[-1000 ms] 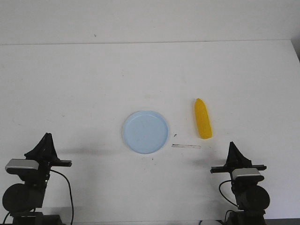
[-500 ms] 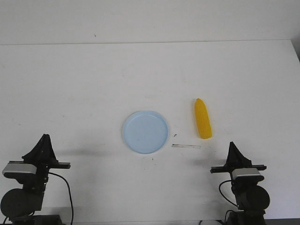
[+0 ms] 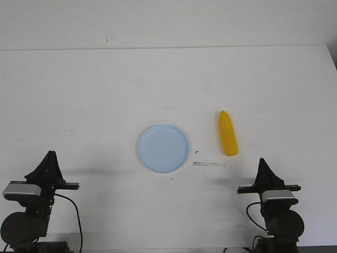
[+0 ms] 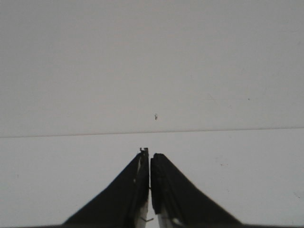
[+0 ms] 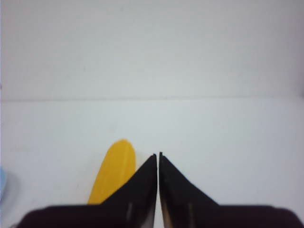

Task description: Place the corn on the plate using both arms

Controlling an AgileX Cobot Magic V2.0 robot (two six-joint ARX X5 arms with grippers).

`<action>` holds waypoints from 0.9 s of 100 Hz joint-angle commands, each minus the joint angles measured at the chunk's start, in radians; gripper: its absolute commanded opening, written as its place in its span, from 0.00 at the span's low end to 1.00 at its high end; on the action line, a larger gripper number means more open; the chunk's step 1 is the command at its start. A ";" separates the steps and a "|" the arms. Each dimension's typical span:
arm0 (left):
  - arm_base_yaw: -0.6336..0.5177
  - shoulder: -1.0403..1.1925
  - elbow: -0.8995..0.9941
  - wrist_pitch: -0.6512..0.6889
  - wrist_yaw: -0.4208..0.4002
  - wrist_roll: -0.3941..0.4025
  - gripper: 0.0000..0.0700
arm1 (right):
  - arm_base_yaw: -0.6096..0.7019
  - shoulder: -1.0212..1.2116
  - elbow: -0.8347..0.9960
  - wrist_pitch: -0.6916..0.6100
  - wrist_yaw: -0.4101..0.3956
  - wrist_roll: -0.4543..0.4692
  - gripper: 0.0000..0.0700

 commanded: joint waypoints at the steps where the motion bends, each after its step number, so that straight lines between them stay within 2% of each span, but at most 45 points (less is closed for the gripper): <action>1: 0.002 -0.001 0.008 0.010 -0.002 0.009 0.00 | 0.001 0.000 0.002 0.028 0.004 0.007 0.01; 16: 0.002 -0.001 0.008 0.010 -0.002 0.009 0.00 | 0.001 0.019 0.067 -0.005 0.008 -0.007 0.01; 29: 0.002 -0.001 0.008 0.010 -0.002 0.009 0.00 | 0.001 0.083 0.161 -0.072 0.023 -0.061 0.01; 40: 0.002 -0.001 0.008 0.010 -0.002 0.009 0.00 | 0.001 0.178 0.259 -0.167 0.075 -0.080 0.01; 48: 0.002 -0.001 0.008 0.010 -0.002 0.009 0.00 | 0.001 0.262 0.317 -0.198 0.100 -0.081 0.01; 73: 0.002 -0.001 0.008 0.010 -0.002 0.009 0.00 | 0.025 0.593 0.460 -0.179 0.101 -0.080 0.01; 90: 0.002 -0.001 0.008 0.010 -0.002 0.009 0.00 | 0.060 0.843 0.608 -0.254 0.100 -0.069 0.01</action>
